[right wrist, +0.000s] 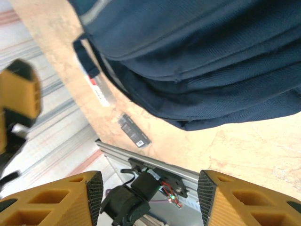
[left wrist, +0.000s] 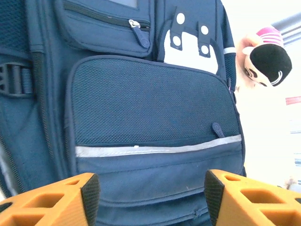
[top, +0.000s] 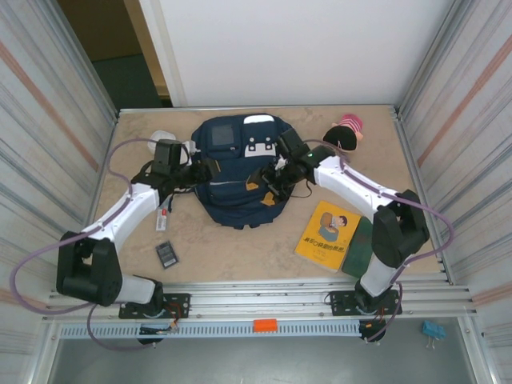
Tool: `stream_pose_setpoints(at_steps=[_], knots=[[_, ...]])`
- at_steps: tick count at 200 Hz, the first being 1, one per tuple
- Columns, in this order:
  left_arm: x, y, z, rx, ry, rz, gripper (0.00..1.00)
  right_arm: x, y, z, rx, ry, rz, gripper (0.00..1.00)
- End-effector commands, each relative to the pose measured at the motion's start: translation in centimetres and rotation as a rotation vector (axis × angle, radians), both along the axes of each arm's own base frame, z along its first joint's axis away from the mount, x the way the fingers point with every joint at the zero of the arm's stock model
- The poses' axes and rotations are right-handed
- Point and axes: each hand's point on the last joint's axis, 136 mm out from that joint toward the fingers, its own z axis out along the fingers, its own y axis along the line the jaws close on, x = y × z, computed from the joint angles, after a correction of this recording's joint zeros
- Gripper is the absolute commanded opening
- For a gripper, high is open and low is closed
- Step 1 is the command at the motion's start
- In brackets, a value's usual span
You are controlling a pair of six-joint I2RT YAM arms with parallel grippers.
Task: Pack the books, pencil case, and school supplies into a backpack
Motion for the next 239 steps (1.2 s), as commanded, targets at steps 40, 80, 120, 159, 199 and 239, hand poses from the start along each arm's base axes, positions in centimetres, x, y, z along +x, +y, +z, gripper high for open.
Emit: stream_pose_setpoints(at_steps=[40, 80, 120, 159, 199, 239], knots=[[0.1, -2.1, -4.4, -0.075, 0.107, -0.094, 0.62, 8.6, -3.7, 0.4, 0.044, -0.226, -0.072, 0.5], [-1.3, -0.6, -6.9, -0.023, 0.163, -0.033, 0.62, 10.8, -3.5, -5.5, -0.026, -0.204, -0.079, 0.42], [-3.7, 1.0, -8.3, 0.032, 0.208, 0.013, 0.62, 8.0, -2.7, -8.7, -0.061, -0.17, -0.074, 0.42], [-4.8, 2.2, -6.3, 0.056, 0.166, 0.055, 0.62, 5.7, -0.9, -8.2, -0.059, -0.167, -0.04, 0.43], [-5.0, 3.1, -1.5, 0.063, 0.054, 0.094, 0.64, 5.3, -2.4, -4.5, -0.057, -0.226, -0.062, 0.43], [-5.2, 0.6, 2.6, 0.037, -0.043, 0.021, 0.65, 4.1, -6.2, -0.5, -0.086, -0.27, -0.086, 0.44]])
